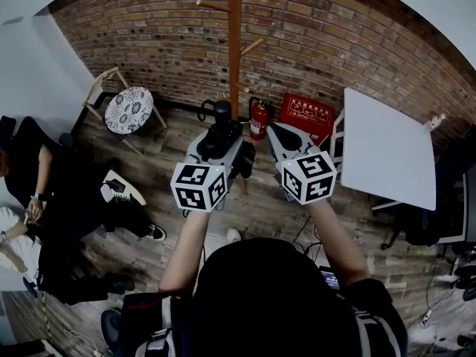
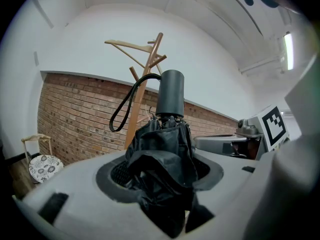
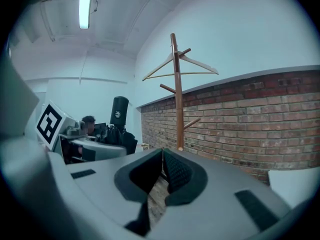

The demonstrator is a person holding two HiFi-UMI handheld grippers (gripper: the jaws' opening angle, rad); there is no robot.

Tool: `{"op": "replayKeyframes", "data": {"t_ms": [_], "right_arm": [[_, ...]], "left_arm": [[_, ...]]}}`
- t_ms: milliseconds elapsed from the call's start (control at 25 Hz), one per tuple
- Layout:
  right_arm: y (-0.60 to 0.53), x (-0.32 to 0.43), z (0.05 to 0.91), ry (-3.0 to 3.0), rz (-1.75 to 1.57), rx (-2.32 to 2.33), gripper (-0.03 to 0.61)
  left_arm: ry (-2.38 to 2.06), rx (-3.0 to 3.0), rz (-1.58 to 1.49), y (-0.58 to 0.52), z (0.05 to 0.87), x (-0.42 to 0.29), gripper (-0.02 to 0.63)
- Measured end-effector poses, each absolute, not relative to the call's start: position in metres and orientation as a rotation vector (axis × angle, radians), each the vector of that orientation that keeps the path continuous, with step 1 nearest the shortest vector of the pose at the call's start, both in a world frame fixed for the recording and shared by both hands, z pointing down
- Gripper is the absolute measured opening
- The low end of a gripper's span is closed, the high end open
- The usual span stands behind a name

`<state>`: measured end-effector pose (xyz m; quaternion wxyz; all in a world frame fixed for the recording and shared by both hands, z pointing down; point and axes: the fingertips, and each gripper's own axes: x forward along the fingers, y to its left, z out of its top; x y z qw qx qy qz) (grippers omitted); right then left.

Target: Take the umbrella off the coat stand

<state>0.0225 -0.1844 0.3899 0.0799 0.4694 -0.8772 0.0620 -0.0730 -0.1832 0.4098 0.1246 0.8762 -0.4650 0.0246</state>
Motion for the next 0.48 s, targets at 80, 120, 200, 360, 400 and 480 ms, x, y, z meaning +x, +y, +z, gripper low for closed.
{"op": "replayKeyframes", "data": {"t_ms": [80, 120, 200, 360, 400, 480], "right_arm": [[-0.179, 0.031, 0.389, -2.627, 0.184, 1.4, 0.029], [-0.176, 0.036, 0.388, -2.631, 0.185, 1.4, 0.029], [-0.172, 0.043, 0.384, -2.638, 0.181, 1.403, 0.029], [-0.16, 0.053, 0.383, -2.645, 0.171, 1.402, 0.029], [-0.157, 0.055, 0.383, -2.645, 0.168, 1.398, 0.029], [-0.151, 0.058, 0.384, -2.649, 0.168, 1.387, 0.029]], "left_arm": [[-1.359, 2.551, 0.063, -0.175, 0.41, -0.064, 0.262], [-1.36, 2.55, 0.057, -0.171, 0.409, -0.059, 0.262], [-1.36, 2.551, 0.054, -0.164, 0.408, -0.052, 0.262], [-1.378, 2.541, 0.054, -0.152, 0.407, -0.043, 0.262], [-1.382, 2.537, 0.051, -0.149, 0.406, -0.041, 0.262], [-1.388, 2.532, 0.049, -0.143, 0.406, -0.036, 0.262]]}}
